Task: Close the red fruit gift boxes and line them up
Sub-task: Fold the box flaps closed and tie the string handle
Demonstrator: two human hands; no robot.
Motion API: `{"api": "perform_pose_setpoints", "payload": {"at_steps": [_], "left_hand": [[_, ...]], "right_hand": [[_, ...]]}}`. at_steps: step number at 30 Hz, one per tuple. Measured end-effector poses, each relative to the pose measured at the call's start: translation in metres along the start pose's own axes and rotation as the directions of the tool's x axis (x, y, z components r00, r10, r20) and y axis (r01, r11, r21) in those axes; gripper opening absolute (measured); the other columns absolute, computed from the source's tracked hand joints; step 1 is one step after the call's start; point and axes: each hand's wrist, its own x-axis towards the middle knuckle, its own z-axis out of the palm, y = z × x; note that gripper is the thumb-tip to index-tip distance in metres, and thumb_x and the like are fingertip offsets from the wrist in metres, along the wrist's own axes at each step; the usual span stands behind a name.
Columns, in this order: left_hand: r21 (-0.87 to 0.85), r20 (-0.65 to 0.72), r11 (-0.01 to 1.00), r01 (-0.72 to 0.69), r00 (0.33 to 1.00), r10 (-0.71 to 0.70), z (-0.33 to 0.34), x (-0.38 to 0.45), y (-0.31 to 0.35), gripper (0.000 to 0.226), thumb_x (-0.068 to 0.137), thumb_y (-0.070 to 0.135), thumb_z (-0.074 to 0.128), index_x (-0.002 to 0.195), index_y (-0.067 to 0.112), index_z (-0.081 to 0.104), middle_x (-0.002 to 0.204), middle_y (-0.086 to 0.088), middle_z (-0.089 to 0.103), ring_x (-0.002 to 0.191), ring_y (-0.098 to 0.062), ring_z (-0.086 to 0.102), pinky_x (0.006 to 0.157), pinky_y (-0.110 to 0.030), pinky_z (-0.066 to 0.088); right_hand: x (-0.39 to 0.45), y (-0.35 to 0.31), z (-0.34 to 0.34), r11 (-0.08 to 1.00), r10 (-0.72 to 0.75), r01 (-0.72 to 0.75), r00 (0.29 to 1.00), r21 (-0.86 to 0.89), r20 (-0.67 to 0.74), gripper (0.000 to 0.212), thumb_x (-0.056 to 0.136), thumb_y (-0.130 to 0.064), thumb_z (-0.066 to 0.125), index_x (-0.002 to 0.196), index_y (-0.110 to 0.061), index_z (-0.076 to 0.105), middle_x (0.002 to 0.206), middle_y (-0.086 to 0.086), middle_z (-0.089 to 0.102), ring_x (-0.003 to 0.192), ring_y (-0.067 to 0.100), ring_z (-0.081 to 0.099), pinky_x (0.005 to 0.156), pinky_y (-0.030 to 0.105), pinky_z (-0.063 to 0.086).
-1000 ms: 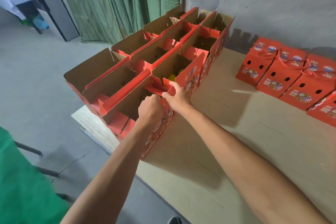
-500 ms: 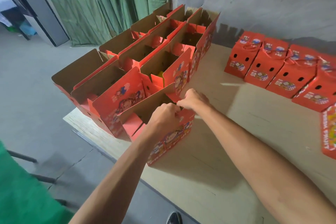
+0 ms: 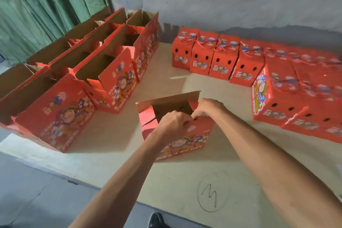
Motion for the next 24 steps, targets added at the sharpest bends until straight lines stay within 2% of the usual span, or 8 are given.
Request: {"api": "perform_pose_setpoints", "payload": {"at_steps": [8, 12, 14, 16, 18, 20, 22, 24], "left_hand": [[-0.065, 0.056, 0.955, -0.29, 0.954, 0.293, 0.05, 0.046, 0.103, 0.022, 0.099, 0.018, 0.063, 0.113, 0.024, 0.08, 0.106, 0.008, 0.079, 0.089, -0.018, 0.073, 0.074, -0.036, 0.058], [-0.056, 0.087, 0.941, -0.334, 0.937, 0.338, 0.073, 0.054, 0.134, 0.021, 0.1, 0.025, 0.063, 0.115, 0.028, 0.078, 0.105, 0.008, 0.078, 0.09, -0.022, 0.072, 0.071, -0.037, 0.056], [-0.056, 0.098, 0.939, -0.34, 0.934, 0.344, 0.078, 0.057, 0.141, 0.021, 0.1, 0.026, 0.063, 0.113, 0.027, 0.078, 0.103, 0.007, 0.078, 0.09, -0.023, 0.071, 0.072, -0.038, 0.055], [-0.075, 0.116, 0.945, -0.318, 0.939, 0.325, 0.077, 0.059, 0.143, 0.02, 0.098, 0.025, 0.063, 0.11, 0.027, 0.079, 0.099, 0.006, 0.078, 0.087, -0.024, 0.07, 0.072, -0.039, 0.054], [-0.117, 0.157, 0.954, -0.275, 0.944, 0.291, 0.075, 0.06, 0.141, 0.017, 0.096, 0.026, 0.066, 0.105, 0.026, 0.079, 0.09, 0.005, 0.077, 0.08, -0.025, 0.067, 0.07, -0.04, 0.054], [-0.198, 0.239, 0.965, -0.175, 0.946, 0.22, 0.074, 0.061, 0.14, 0.013, 0.093, 0.031, 0.07, 0.1, 0.025, 0.08, 0.083, 0.003, 0.075, 0.077, -0.023, 0.066, 0.07, -0.041, 0.055], [-0.374, 0.338, 0.927, 0.006, 0.932, 0.13, 0.074, 0.06, 0.138, 0.014, 0.09, 0.036, 0.075, 0.093, 0.023, 0.08, 0.081, 0.001, 0.075, 0.071, -0.017, 0.065, 0.068, -0.036, 0.054], [-0.531, 0.415, 0.825, 0.195, 0.908, 0.053, 0.075, 0.054, 0.132, 0.017, 0.091, 0.039, 0.075, 0.087, 0.023, 0.079, 0.081, -0.001, 0.074, 0.071, -0.013, 0.059, 0.067, -0.032, 0.048]], "right_hand": [[-0.014, 0.153, 0.003, 0.974, 0.196, -0.207, 0.974, 0.095, 0.117, 0.06, 0.077, -0.059, 0.079, 0.114, -0.013, 0.069, 0.117, 0.01, 0.071, 0.106, 0.031, 0.07, 0.096, 0.037, 0.054], [-0.026, 0.204, 0.011, 0.961, 0.236, -0.252, 0.962, 0.114, 0.135, 0.062, 0.075, -0.061, 0.081, 0.114, -0.015, 0.07, 0.105, 0.008, 0.071, 0.094, 0.03, 0.07, 0.07, 0.035, 0.054], [-0.029, 0.217, 0.017, 0.95, 0.247, -0.269, 0.958, 0.16, 0.145, 0.066, 0.075, -0.063, 0.081, 0.118, -0.015, 0.069, 0.111, 0.01, 0.071, 0.099, 0.031, 0.07, 0.077, 0.037, 0.056], [-0.03, 0.225, 0.022, 0.941, 0.248, -0.27, 0.96, 0.205, 0.129, 0.083, 0.074, -0.069, 0.079, 0.13, -0.011, 0.062, 0.122, 0.013, 0.069, 0.109, 0.034, 0.069, 0.088, 0.041, 0.056], [-0.031, 0.228, 0.027, 0.943, 0.249, -0.264, 0.964, 0.203, 0.095, 0.109, 0.073, -0.078, 0.073, 0.15, -0.008, 0.039, 0.137, 0.017, 0.061, 0.117, 0.036, 0.066, 0.092, 0.043, 0.054], [-0.032, 0.229, 0.031, 0.962, 0.226, -0.229, 0.973, 0.148, 0.036, 0.122, 0.075, -0.083, 0.064, 0.159, -0.007, 0.019, 0.143, 0.018, 0.058, 0.122, 0.036, 0.063, 0.092, 0.043, 0.052], [-0.031, 0.233, 0.038, 0.973, 0.18, -0.172, 0.983, 0.152, -0.041, 0.11, 0.083, -0.078, 0.06, 0.158, -0.007, 0.02, 0.115, 0.012, 0.073, 0.098, 0.027, 0.072, 0.074, 0.036, 0.053], [-0.027, 0.242, 0.048, 0.956, 0.157, -0.123, 0.981, 0.266, -0.11, 0.08, 0.096, -0.058, 0.061, 0.152, -0.011, 0.03, 0.083, 0.003, 0.074, 0.064, 0.016, 0.071, 0.056, 0.03, 0.051]]}}
